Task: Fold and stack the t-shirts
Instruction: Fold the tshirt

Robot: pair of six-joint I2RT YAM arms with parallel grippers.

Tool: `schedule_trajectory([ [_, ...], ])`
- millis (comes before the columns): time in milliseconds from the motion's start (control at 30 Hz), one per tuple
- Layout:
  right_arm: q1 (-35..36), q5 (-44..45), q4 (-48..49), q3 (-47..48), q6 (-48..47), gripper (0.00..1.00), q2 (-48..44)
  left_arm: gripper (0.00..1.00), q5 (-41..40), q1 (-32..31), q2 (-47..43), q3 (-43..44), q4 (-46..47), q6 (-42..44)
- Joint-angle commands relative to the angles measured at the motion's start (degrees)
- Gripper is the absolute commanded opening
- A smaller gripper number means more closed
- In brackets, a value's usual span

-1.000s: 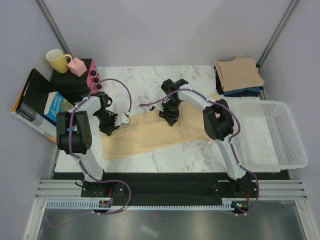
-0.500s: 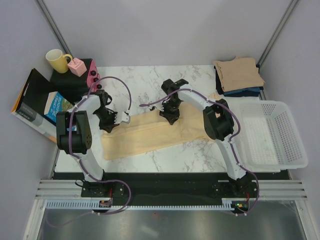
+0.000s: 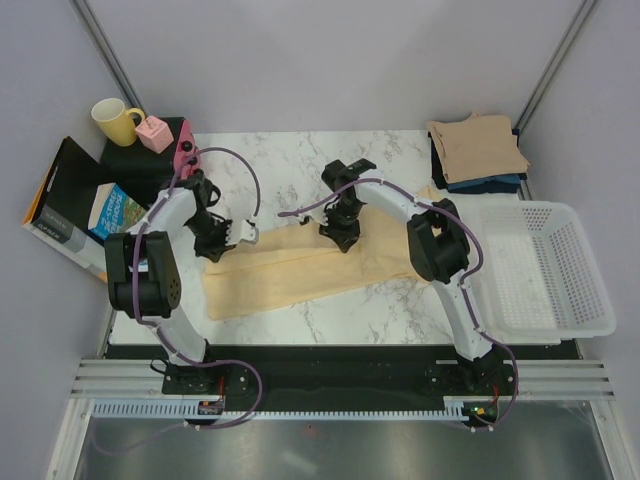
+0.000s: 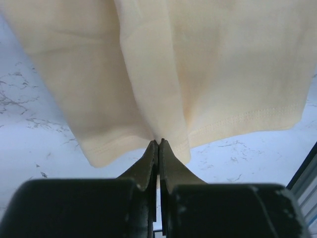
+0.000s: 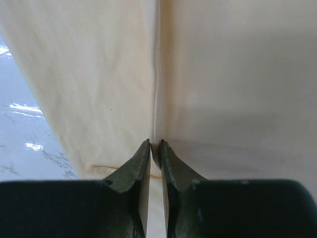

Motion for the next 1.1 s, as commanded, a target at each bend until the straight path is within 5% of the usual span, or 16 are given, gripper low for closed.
schedule_trajectory([
  [0, 0.61, -2.04, -3.73, -0.67, -1.33, 0.20, -4.64, 0.02, 1.19, 0.15, -3.45, 1.12, -3.63, 2.32],
  [700, 2.11, -2.40, -5.15, -3.92, -2.12, 0.39, -6.05, 0.04, -1.63, -0.73, -8.38, -9.25, -10.66, 6.37],
  [867, 2.11, -1.87, -5.50, -4.10, -2.12, 0.51, -8.06, 0.29, -1.19, -0.73, -8.29, -8.47, -10.66, 5.49],
  [1000, 2.11, -2.22, -5.76, -5.32, -1.94, 0.59, -9.38, 0.70, -0.40, -0.73, -7.24, -5.74, -10.58, 3.74],
  [1067, 2.11, -2.05, -5.94, -5.68, -1.94, 0.61, -10.17, 0.76, -0.92, -0.82, -6.97, -4.34, -10.75, 3.21],
])
